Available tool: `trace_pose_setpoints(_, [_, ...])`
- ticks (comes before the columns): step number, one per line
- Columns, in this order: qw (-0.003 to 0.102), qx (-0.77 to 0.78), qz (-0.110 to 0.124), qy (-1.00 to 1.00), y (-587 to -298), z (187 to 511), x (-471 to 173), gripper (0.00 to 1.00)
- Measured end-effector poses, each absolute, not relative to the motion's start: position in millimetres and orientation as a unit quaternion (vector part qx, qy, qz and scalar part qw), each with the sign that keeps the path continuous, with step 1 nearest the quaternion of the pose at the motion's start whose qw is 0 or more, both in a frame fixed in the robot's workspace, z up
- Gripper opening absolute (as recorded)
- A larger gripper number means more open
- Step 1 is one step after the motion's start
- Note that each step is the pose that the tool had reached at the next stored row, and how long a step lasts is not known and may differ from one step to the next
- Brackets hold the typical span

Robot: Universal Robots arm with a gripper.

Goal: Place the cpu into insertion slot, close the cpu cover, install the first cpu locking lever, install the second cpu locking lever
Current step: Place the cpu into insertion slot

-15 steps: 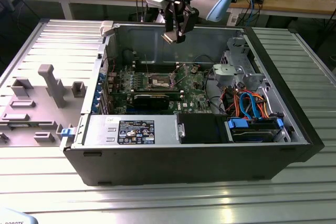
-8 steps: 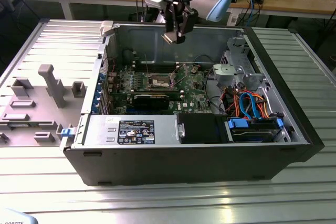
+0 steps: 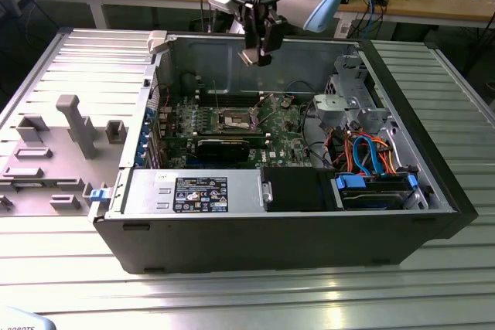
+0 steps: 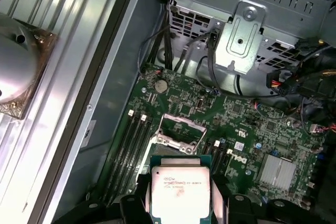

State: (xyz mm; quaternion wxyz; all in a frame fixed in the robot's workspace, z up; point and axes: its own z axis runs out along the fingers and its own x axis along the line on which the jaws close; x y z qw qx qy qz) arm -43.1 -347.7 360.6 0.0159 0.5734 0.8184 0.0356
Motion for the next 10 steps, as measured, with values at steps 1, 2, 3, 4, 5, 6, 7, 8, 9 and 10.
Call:
trace_pose_setpoints(1, [0.016,0.574,0.036,0.818,-348,360,-43,0.54])
trace_pose_setpoints(2, [0.016,0.576,0.036,0.817,-347,360,-44,0.54])
trace_pose_setpoints(3, [0.016,0.576,0.036,0.816,-347,359,-44,0.54])
trace_pose_setpoints(4, [0.015,0.578,0.035,0.815,-347,356,-44,0.54])
trace_pose_setpoints(5, [0.015,0.579,0.035,0.814,-347,353,-44,0.54])
trace_pose_setpoints(6, [0.015,0.58,0.035,0.814,-347,351,-44,0.54])
trace_pose_setpoints(7, [0.015,0.582,0.035,0.812,-347,349,-45,0.54])
trace_pose_setpoints(8, [0.015,0.587,0.035,0.809,-347,346,-45,0.54])
trace_pose_setpoints(9, [0.016,0.597,0.035,0.801,-347,342,-45,0.54])
trace_pose_setpoints(10, [0.016,0.603,0.035,0.797,-347,341,-45,0.54])
